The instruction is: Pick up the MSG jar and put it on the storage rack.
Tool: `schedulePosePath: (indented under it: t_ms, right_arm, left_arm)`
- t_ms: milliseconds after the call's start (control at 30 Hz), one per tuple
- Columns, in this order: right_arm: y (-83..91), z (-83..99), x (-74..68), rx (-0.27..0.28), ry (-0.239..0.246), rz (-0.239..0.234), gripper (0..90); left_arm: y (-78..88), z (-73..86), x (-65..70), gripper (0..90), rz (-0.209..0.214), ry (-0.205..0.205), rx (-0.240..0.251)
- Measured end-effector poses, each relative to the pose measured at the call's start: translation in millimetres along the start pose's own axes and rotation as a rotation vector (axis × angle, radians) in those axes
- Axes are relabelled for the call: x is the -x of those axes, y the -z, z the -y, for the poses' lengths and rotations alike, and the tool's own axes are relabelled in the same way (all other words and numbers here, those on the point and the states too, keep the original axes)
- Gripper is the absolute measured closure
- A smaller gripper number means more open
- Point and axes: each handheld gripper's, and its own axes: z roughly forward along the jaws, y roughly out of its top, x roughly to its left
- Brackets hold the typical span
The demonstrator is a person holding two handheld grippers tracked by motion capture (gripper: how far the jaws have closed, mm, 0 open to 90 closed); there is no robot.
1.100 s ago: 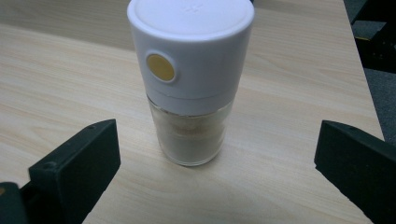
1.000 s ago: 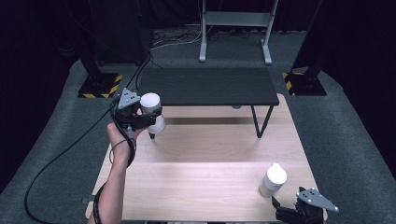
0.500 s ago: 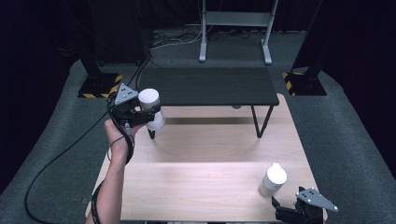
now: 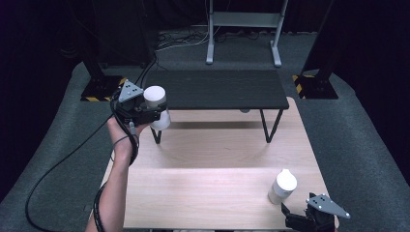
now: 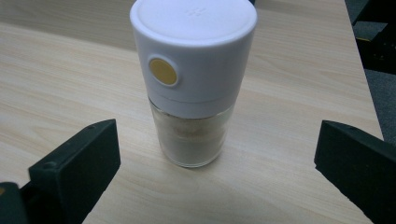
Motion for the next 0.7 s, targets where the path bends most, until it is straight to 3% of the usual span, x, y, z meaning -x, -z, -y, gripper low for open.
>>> schedulePosePath:
  t_ms: [700]
  right_arm:
    - [0.1, 0.3, 0.6, -0.002, -0.003, 0.004, 0.0]
  left_arm:
    - [-3.7, -13.0, -7.7, 34.6, 0.001, 0.013, 0.003]
